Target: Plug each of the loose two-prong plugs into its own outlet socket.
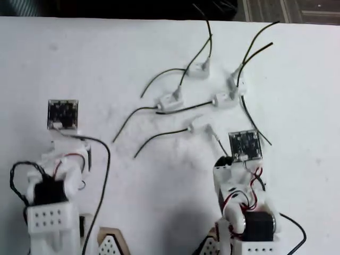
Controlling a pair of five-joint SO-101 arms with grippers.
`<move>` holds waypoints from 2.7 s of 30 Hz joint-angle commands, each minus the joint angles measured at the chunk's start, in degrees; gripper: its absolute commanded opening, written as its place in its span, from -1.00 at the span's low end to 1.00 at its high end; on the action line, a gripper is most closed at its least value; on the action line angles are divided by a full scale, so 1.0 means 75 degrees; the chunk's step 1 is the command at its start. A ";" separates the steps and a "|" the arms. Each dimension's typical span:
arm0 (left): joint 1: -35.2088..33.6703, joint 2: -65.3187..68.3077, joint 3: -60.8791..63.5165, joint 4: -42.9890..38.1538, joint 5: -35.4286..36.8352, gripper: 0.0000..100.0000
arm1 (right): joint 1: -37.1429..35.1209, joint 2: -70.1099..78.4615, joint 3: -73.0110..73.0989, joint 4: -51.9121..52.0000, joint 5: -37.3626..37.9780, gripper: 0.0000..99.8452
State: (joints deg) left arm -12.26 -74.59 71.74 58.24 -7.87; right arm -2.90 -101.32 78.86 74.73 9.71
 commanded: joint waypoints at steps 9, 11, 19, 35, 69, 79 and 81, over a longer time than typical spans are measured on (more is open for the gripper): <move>0.0416 -0.3358 0.1887 0.0246 0.0047 -0.96 | -0.0311 -0.0135 0.1125 -0.0006 -0.0012 -0.96; 0.0416 -0.3698 0.2297 0.0246 -0.0105 -0.96 | -0.0580 -0.0135 0.1442 -0.0006 -0.0012 -0.96; 0.0592 -0.3874 0.2977 0.0305 -0.1348 -0.95 | -0.0791 -0.0088 0.2438 -0.0428 0.0047 -0.96; 0.0615 -0.3862 0.3376 0.0879 -0.1571 -0.95 | -0.0744 -0.0135 0.2415 -0.0486 0.0035 -0.96; 0.0568 -0.3862 0.3376 0.1993 -0.1582 -0.95 | -0.0756 -0.0100 0.2415 -0.0428 0.0035 -0.96; 0.0568 -0.3862 0.3376 0.1993 -0.1582 -0.95 | -0.0756 -0.0100 0.2415 -0.0428 0.0035 -0.96; 0.0568 -0.3862 0.3376 0.1993 -0.1582 -0.95 | -0.0756 -0.0100 0.2415 -0.0428 0.0035 -0.96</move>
State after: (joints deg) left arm -8.04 -103.52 97.23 73.01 -19.38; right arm -8.35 -102.02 96.26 72.00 9.71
